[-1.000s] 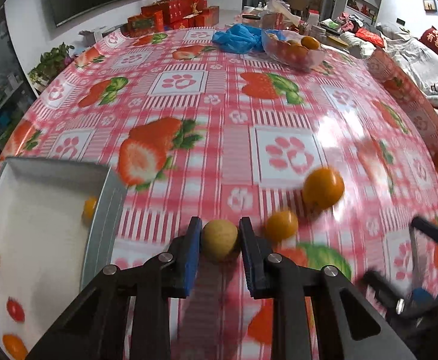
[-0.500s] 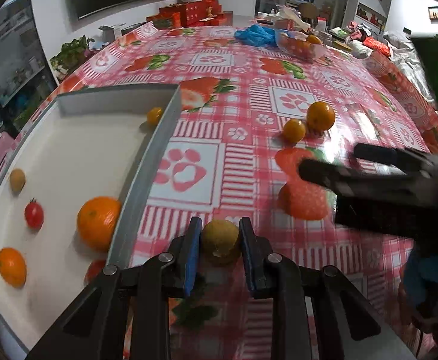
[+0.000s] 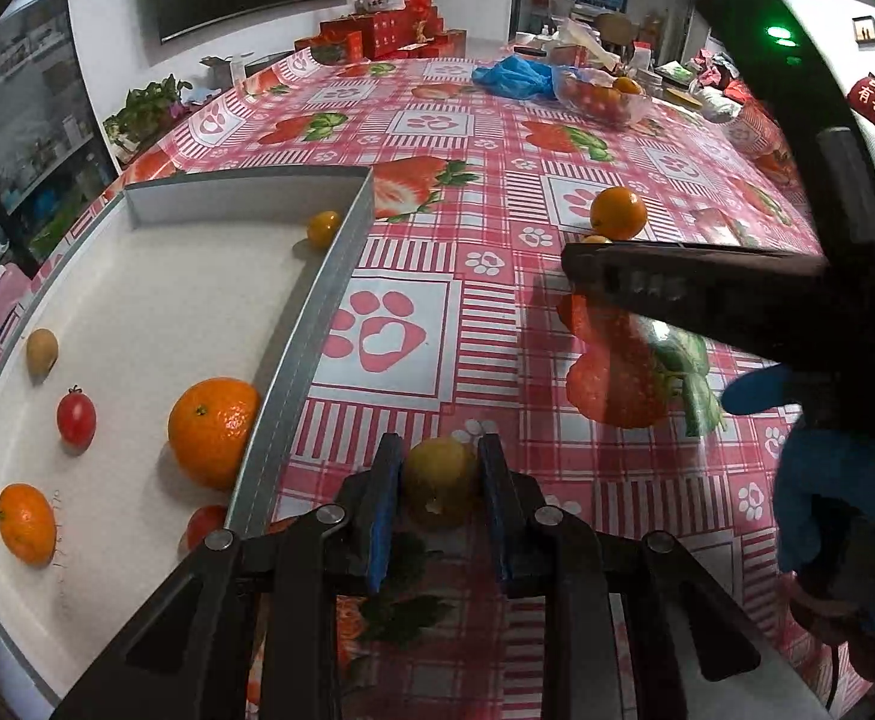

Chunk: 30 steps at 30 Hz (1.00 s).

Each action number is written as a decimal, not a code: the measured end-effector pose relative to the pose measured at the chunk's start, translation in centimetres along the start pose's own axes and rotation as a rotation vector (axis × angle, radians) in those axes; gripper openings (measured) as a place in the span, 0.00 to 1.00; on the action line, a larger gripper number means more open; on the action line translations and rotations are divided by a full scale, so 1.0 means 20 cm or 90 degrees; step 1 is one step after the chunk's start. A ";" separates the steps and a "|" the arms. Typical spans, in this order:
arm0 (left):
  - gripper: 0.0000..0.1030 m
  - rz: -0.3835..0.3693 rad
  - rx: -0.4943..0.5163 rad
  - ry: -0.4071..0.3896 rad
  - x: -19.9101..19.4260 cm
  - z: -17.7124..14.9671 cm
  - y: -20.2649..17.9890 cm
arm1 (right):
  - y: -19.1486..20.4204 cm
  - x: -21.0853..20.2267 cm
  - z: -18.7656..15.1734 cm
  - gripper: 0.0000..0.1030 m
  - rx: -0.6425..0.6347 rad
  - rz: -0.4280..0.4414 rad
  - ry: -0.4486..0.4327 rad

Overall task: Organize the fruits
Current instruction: 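Grasp a yellow cherry tomato with the right gripper while the left holds the kiwi, then carry the kiwi and yellow cherry tomato over the white tray with both grippers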

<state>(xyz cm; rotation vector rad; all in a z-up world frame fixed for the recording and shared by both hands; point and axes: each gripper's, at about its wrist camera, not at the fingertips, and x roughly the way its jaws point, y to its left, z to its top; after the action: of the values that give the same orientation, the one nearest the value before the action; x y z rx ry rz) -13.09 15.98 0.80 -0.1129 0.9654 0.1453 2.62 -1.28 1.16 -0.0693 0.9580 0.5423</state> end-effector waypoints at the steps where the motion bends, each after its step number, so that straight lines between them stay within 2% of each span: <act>1: 0.26 0.000 0.000 0.000 0.00 0.00 0.00 | -0.01 -0.02 -0.01 0.23 -0.003 0.002 -0.001; 8: 0.26 -0.001 -0.004 0.000 0.00 0.00 0.00 | -0.09 -0.21 -0.15 0.23 0.005 0.018 0.003; 15: 0.26 -0.021 -0.030 0.017 -0.02 -0.02 0.02 | -0.13 -0.29 -0.27 0.23 0.000 0.012 0.006; 30: 0.26 -0.028 -0.029 0.036 -0.04 -0.03 0.00 | -0.15 -0.32 -0.32 0.23 0.009 0.019 0.009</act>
<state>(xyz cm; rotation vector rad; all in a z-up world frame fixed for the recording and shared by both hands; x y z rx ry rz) -14.08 15.79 1.13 -0.1804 1.0162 0.1236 -3.73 -8.32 2.08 -0.0466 0.9779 0.5640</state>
